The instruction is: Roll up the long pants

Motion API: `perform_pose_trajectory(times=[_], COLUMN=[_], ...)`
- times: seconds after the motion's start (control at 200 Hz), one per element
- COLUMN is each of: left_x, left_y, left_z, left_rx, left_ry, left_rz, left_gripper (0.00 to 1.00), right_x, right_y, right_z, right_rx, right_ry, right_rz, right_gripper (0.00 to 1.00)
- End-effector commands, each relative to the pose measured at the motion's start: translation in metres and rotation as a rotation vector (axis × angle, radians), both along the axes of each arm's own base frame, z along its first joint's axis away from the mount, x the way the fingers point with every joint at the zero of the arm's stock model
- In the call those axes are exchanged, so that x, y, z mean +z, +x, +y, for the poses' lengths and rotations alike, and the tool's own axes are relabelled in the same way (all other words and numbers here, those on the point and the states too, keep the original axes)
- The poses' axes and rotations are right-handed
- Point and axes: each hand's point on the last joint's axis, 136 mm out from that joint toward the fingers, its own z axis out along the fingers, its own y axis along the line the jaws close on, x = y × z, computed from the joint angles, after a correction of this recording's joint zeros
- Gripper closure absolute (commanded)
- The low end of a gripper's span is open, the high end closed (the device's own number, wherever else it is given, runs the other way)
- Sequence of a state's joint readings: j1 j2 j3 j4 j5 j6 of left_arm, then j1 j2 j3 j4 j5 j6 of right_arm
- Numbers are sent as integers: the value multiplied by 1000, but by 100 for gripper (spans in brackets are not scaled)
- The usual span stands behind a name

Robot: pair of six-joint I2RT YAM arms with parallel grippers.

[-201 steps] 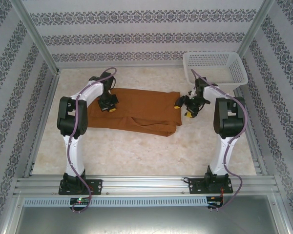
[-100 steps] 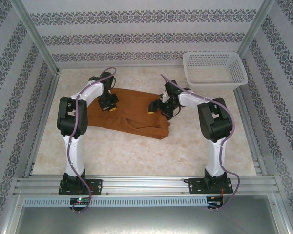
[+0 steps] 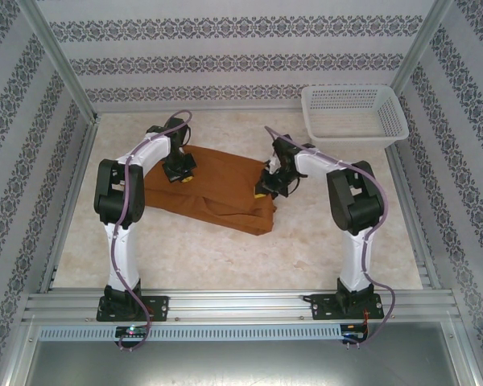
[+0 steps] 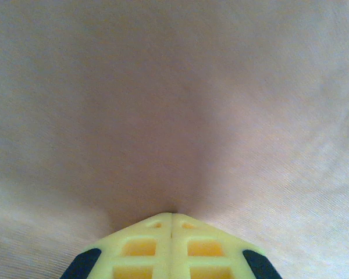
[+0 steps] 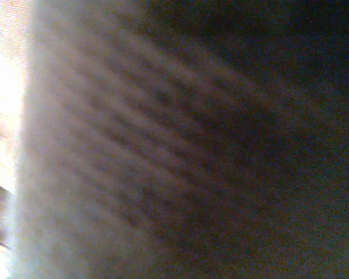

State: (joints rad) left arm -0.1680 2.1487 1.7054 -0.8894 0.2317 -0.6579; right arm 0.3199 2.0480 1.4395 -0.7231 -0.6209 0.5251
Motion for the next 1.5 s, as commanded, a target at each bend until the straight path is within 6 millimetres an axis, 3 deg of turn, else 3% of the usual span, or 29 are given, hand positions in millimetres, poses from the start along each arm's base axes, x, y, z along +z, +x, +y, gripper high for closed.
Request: perform_pose_trajectory(times=[0.0,0.13,0.245,0.42,0.5,0.809,0.949,1.084,1.234,1.429,1.494], left_x=[3,10,15,15,14,17,17,16,12,15,17], left_y=[6,8,9,9,8,5,4,3,5,5,6], left_z=[3,3,3,1,-2,-5,-6,-14,-21,-36,-41], left_rx=[-4,-8,-11,-13,-14,-19,-23,-20,-7,-10,-16], left_ry=[4,7,7,-6,-20,-42,-50,-89,-116,-146,-151], left_rz=[-11,-25,-32,-33,-31,-35,-37,-45,-47,-55,-61], left_gripper=[100,100,100,100,100,100,100,100,100,100,100], right_x=[35,65,88,105,103,66,54,52,48,16,1], right_y=[-9,-8,-5,1,3,15,21,23,22,21,19], right_z=[-63,-124,-166,-183,-181,-151,-132,-125,-104,-66,-52], right_rx=[21,63,95,112,147,325,336,328,346,334,306], right_ry=[-165,-378,-559,-686,-754,-944,-910,-905,-899,-832,-777], right_rz=[7,-5,-13,-25,-21,39,37,35,26,56,75], right_gripper=[100,100,100,100,100,100,100,100,100,100,93])
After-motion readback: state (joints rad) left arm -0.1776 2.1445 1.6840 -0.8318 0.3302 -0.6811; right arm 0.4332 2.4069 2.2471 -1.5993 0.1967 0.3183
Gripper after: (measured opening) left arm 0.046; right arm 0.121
